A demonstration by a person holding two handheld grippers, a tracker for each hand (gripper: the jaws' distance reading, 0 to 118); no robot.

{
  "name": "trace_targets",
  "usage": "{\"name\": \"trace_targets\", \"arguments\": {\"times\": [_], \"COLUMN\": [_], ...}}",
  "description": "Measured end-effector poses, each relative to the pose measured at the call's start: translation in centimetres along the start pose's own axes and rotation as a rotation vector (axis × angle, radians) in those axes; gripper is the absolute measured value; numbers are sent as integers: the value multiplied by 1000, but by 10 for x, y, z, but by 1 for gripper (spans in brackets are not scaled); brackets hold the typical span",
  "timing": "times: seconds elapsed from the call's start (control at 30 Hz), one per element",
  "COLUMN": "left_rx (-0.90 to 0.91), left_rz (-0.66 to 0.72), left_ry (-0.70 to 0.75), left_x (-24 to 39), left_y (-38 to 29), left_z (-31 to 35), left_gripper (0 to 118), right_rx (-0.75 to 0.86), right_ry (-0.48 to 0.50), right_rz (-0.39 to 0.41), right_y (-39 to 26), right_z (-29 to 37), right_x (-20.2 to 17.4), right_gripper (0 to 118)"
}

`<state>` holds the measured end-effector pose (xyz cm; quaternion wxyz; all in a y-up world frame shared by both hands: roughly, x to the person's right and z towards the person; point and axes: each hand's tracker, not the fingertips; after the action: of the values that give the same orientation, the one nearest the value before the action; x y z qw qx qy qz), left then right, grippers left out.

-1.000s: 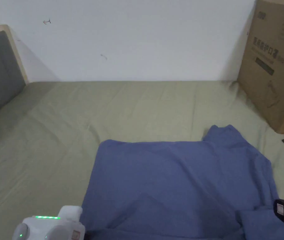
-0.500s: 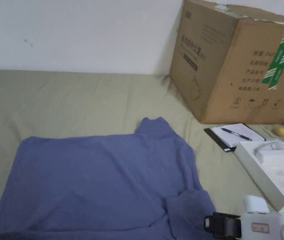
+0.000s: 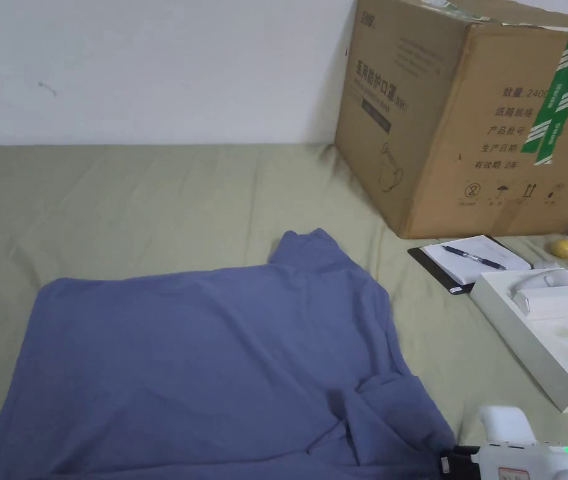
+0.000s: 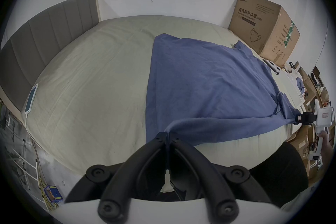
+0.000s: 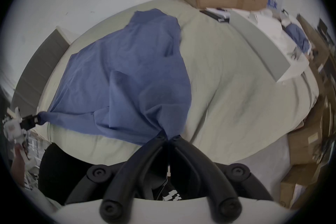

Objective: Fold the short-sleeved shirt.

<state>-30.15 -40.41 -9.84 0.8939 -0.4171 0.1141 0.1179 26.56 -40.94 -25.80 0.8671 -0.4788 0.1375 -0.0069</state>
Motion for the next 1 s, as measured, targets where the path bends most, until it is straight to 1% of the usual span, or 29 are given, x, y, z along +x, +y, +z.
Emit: {"name": "trace_targets", "arguments": {"times": [0.1,0.2,0.27,0.33,0.43,0.53,0.63,0.73,0.77,0.83,0.87,0.9,0.93,0.97,1.0], "left_rx": [31,57,61,59,36,19,-23,-80,-91,-113,-121,-126,-128,-128,-117], "left_rz": [22,25,10,-21,-50,-65,-58,3,12,17,18,14,14,18,32], "left_ry": [-3,-3,-8,-2,15,19,21,16,23,43,43,55,65,68,65], "left_x": [-1,-1,0,1,0,0,0,-4,-4,-4,-5,-3,0,-1,-1], "left_y": [-2,3,12,27,59,91,115,129,131,133,132,129,127,126,125], "left_z": [5,10,11,7,-10,-37,-75,-114,-127,-146,-152,-155,-155,-155,-152], "left_gripper": [2,2,2,2,2,2,2,2,2,3,10,24,45,72,90], "right_rx": [16,8,2,-22,-71,-104,-150,-197,-215,-225,-220,-203,-181,-142,-102], "right_ry": [14,37,56,62,31,31,19,-27,-55,-78,-85,-117,-144,-157,-164], "right_rz": [-26,-106,-142,-152,-134,-139,-131,-144,-136,-126,-131,-132,-125,-114,-125], "right_y": [1,9,20,38,75,122,163,186,190,193,192,191,190,187,184], "right_z": [13,19,22,22,15,-7,-47,-96,-114,-135,-144,-149,-152,-151,-148], "right_x": [-4,-1,0,-1,-5,-6,-7,-8,-9,-12,-11,-11,-12,-12,-10], "right_gripper": [1,1,1,1,1,1,1,1,1,1,2,7,19,42,71]}}
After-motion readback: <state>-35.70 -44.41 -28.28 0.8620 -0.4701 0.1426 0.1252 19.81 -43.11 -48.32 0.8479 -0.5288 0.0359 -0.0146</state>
